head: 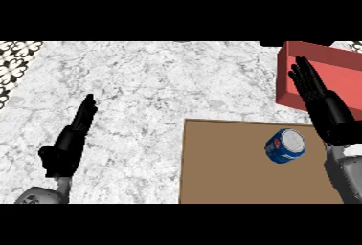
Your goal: Pick the can from the tray and place it in the cardboard box
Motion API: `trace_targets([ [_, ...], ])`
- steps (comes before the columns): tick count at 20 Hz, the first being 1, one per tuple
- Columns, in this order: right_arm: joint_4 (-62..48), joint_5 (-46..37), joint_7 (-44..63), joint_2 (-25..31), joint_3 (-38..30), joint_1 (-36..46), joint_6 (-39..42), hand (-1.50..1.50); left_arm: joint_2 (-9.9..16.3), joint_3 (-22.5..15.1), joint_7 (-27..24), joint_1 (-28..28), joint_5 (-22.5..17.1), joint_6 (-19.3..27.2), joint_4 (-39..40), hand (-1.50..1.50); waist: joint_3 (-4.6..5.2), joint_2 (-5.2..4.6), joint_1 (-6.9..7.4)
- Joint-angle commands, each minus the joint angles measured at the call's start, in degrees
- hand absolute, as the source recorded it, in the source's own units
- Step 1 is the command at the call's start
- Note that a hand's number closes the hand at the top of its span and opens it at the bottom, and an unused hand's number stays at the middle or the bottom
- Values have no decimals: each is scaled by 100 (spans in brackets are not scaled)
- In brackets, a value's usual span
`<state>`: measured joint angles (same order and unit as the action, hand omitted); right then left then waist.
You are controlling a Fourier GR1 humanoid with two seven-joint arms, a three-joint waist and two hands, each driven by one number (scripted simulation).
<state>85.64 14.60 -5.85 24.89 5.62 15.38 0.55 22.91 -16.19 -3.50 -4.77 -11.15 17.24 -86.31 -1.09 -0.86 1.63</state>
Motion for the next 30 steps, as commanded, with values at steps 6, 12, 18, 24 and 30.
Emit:
trace_targets([
  [6,1347,647,1074,1700,-1456,1001,402,-150,958,90,-292,-526,387,-793,-350,0,130,224,-457],
  [12,916,-326,315,2689,-1588,118,1345,-150,687,13,-235,-761,231,-1271,-229,0,107,93,-237],
  [18,1565,-1521,-849,2892,-1328,-695,1538,-150,715,109,-100,-729,192,-1393,-366,0,105,105,-209],
  [24,2257,-1772,295,3930,-975,-470,2493,-150,670,185,-232,-811,287,-1475,-108,0,121,113,-235],
  [30,3412,-1901,1777,4010,-76,-153,3095,-150,560,209,-301,-970,382,-1607,169,0,124,98,-184],
])
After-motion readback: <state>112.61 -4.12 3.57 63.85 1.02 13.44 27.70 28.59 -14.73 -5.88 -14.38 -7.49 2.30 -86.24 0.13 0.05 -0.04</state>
